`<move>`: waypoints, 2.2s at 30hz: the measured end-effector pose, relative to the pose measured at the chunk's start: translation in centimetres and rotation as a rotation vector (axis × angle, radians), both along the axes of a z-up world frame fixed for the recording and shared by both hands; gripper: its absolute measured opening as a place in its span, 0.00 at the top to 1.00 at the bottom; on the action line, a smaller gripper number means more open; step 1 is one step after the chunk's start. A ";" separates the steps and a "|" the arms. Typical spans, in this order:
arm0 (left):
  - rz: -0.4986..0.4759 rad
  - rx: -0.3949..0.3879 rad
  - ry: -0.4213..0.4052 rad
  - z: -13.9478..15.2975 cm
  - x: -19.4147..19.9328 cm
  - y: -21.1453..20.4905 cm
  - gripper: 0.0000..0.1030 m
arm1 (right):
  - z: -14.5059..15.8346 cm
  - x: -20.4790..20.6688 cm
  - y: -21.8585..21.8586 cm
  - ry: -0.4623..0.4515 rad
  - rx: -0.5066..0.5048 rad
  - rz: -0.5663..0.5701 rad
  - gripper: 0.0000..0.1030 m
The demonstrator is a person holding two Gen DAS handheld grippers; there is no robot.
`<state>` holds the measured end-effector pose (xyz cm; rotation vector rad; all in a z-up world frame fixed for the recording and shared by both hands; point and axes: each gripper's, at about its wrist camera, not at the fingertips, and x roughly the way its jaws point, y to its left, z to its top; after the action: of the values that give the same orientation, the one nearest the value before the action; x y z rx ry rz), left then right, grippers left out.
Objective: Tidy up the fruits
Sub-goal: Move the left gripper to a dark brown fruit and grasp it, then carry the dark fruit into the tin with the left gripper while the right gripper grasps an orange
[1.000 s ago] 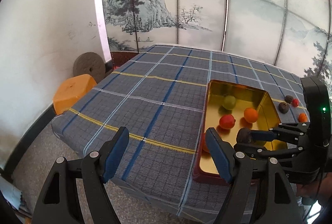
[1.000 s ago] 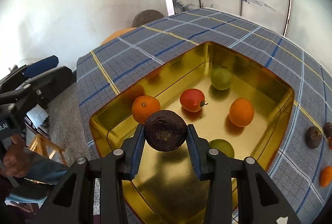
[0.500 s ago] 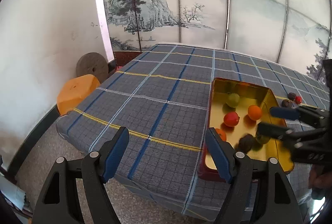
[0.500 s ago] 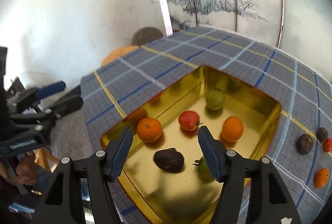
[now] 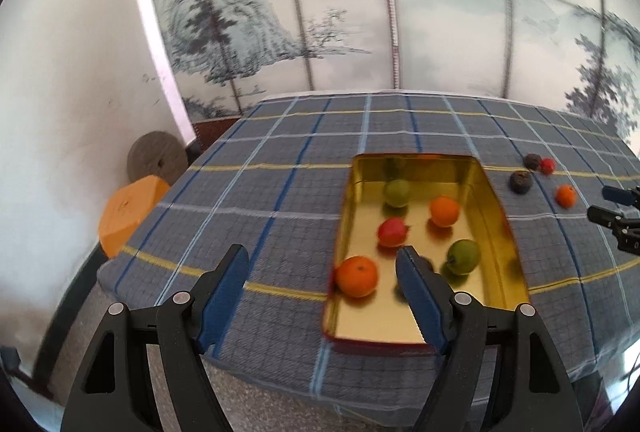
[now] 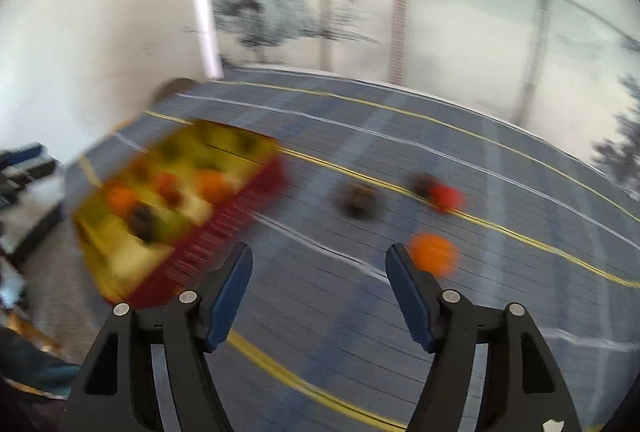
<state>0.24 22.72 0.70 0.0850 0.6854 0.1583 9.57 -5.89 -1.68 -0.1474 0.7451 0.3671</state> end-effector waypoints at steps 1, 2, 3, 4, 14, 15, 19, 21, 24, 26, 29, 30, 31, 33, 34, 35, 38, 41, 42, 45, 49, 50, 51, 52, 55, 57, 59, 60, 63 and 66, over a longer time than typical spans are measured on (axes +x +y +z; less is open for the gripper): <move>-0.016 0.005 0.001 0.2 0.2 -0.6 0.26 | -0.3 0.0 -1.3 0.001 -0.014 -0.028 0.35; -0.039 0.010 0.004 0.4 0.6 -1.4 0.26 | -0.7 0.0 -3.0 0.006 -0.034 -0.064 0.35; -0.062 0.015 0.012 0.6 1.0 -2.2 0.26 | -1.1 0.1 -4.8 0.012 -0.059 -0.104 0.35; -0.087 0.018 0.020 0.9 1.4 -3.1 0.26 | -1.5 0.2 -6.2 0.019 -0.080 -0.138 0.35; -0.448 -0.051 0.143 2.2 9.3 -14.3 0.26 | -4.5 1.0 -17.4 0.098 -0.049 -0.357 0.35; -0.467 -0.062 0.160 2.0 10.5 -15.5 0.26 | -4.6 1.1 -17.6 0.099 -0.033 -0.354 0.35; -0.512 -0.073 0.234 0.2 15.7 -19.5 0.26 | -5.1 1.3 -17.5 0.114 -0.011 -0.322 0.30; -0.511 -0.083 0.279 -1.3 18.1 -20.9 0.28 | -4.9 1.1 -17.3 0.095 -0.006 -0.304 0.25; -0.492 -0.073 0.348 -3.6 20.6 -22.3 0.42 | -4.8 0.8 -17.4 0.085 0.021 -0.286 0.22; -0.462 -0.048 0.371 -5.0 21.9 -23.0 0.42 | -4.8 0.7 -17.8 0.089 0.055 -0.279 0.22; -0.441 -0.033 0.396 -6.6 22.9 -23.6 0.43 | -4.7 0.5 -18.3 0.083 0.098 -0.278 0.22; -0.433 -0.028 0.402 -7.0 23.1 -23.7 0.43 | -4.7 0.4 -18.4 0.079 0.109 -0.274 0.22; -0.425 -0.019 0.410 -7.5 23.4 -23.9 0.43 | -4.6 0.3 -18.4 0.077 0.113 -0.271 0.21; -0.417 -0.007 0.440 -8.5 23.8 -24.1 0.49 | -4.6 0.3 -18.2 0.074 0.115 -0.260 0.21; -0.415 -0.015 0.461 -9.1 24.1 -24.2 0.59 | -4.6 0.3 -18.1 0.074 0.115 -0.253 0.21; -0.413 -0.029 0.465 -9.4 24.2 -24.1 0.62 | -4.6 0.3 -18.0 0.075 0.114 -0.248 0.20; -0.415 -0.104 0.448 -9.2 24.1 -23.5 0.63 | -4.7 0.3 -18.1 0.076 0.122 -0.242 0.20; -0.412 -0.157 0.414 -8.0 22.6 -23.1 0.63 | -4.7 0.4 -18.3 0.082 0.131 -0.248 0.20; -0.409 -0.151 0.387 -7.4 21.8 -23.1 0.63 | -4.7 0.4 -18.3 0.082 0.131 -0.248 0.20; -0.402 -0.148 0.323 -5.0 18.7 -22.6 0.63 | -4.7 0.4 -18.3 0.082 0.122 -0.248 0.20; -0.400 -0.185 0.262 -2.1 14.8 -20.8 0.63 | -4.6 0.7 -16.5 0.106 0.079 -0.196 0.20; -0.397 -0.189 0.252 -1.5 13.8 -20.3 0.63 | -4.3 0.9 -15.9 0.107 0.085 -0.173 0.20; -0.390 -0.191 0.240 -0.9 12.9 -19.8 0.63 | -3.9 1.0 -15.0 0.104 0.092 -0.145 0.20; -0.383 -0.192 0.233 -0.5 12.2 -19.3 0.63 | -3.7 1.3 -14.2 0.101 0.092 -0.120 0.20; -0.362 -0.219 0.226 0.5 10.2 -17.7 0.63 | -2.9 2.7 -11.2 0.094 0.085 -0.029 0.20; -0.337 -0.227 0.218 1.0 9.0 -16.5 0.63 | -3.0 4.2 -9.2 0.097 0.068 0.019 0.20; -0.311 -0.239 0.210 1.6 7.9 -14.9 0.63 | -3.5 5.7 -7.8 0.109 0.047 0.034 0.20; -0.301 -0.239 0.209 1.7 7.5 -14.4 0.63 | -3.8 6.4 -7.3 0.118 0.041 0.039 0.20; -0.265 -0.232 0.202 2.2 6.2 -12.4 0.63 | -4.9 8.2 -6.3 0.139 0.028 0.028 0.20; -0.233 -0.226 0.193 2.6 5.2 -10.5 0.63 | -6.0 9.2 -5.8 0.173 0.026 0.011 0.24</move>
<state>5.42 12.25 3.31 -0.0381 0.8755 -0.1532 18.75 -11.71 -7.64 -0.0962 0.9103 0.4030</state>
